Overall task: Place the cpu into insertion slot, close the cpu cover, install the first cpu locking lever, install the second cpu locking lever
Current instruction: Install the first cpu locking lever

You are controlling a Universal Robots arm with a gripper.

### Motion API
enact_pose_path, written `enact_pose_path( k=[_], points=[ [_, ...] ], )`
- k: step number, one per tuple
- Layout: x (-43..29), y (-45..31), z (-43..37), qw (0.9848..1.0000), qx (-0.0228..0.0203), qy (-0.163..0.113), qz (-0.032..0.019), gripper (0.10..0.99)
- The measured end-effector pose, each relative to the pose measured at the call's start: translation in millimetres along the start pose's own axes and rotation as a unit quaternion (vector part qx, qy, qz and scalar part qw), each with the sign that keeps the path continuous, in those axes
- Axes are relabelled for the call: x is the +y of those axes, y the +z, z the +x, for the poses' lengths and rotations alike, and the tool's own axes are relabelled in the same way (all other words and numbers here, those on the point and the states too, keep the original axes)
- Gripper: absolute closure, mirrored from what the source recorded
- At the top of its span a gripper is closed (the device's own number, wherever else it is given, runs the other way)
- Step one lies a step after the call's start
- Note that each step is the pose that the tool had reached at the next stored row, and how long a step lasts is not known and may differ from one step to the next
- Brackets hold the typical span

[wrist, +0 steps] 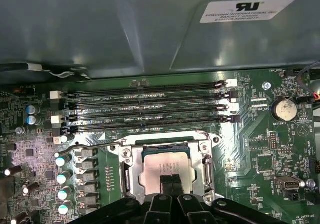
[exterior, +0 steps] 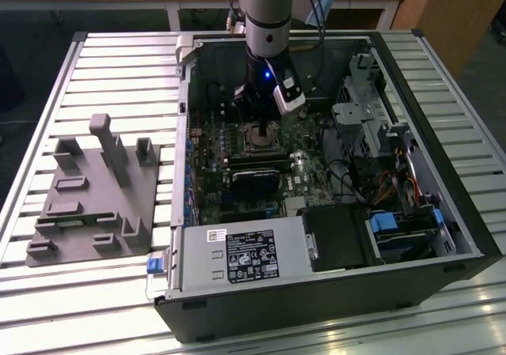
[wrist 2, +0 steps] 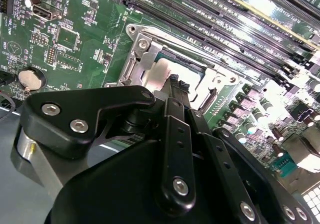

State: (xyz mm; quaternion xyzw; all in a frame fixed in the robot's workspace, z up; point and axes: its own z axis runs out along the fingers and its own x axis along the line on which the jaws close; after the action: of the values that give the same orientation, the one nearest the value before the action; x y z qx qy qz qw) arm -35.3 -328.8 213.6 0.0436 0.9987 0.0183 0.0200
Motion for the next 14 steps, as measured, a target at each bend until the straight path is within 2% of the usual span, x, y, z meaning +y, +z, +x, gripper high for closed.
enact_pose_path(
  k=[10,14],
  points=[
    [0.0,-0.1,0.0,1.0000,0.0000,0.000,0.0001,0.980],
    [0.2,-5.5,-0.2,1.0000,0.0000,0.000,0.0001,0.980]
  ],
)
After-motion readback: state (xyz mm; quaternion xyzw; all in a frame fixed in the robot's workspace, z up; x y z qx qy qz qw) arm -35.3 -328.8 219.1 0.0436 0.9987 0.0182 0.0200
